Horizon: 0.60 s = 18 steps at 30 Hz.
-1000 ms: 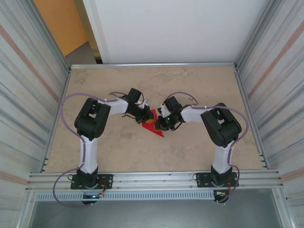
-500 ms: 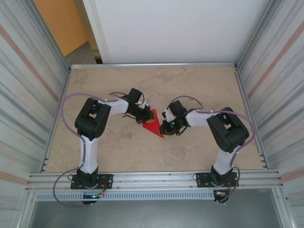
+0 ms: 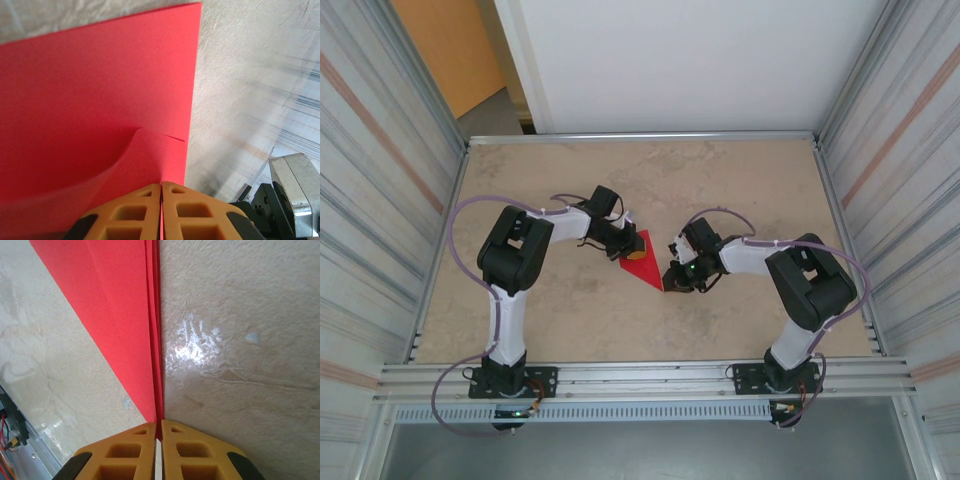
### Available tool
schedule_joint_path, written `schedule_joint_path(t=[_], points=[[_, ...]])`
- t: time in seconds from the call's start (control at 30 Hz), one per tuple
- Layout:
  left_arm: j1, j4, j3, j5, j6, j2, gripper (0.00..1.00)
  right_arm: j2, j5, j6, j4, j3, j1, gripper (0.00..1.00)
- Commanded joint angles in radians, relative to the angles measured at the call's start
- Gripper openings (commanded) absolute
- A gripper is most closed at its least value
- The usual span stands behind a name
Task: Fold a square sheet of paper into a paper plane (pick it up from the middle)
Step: Fourth fold the wing at the center of the table.
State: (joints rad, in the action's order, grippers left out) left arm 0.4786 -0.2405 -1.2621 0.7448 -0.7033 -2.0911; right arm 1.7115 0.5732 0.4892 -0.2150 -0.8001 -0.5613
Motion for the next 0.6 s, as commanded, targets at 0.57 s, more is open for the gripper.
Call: schedule_joint_path(t=[0.57], points=[[0.007, -0.047, 0.040, -0.065, -0.002, -0.062, 0.09, 0.021, -0.041, 0.043, 0.039, -0.119, -0.034, 0.11]])
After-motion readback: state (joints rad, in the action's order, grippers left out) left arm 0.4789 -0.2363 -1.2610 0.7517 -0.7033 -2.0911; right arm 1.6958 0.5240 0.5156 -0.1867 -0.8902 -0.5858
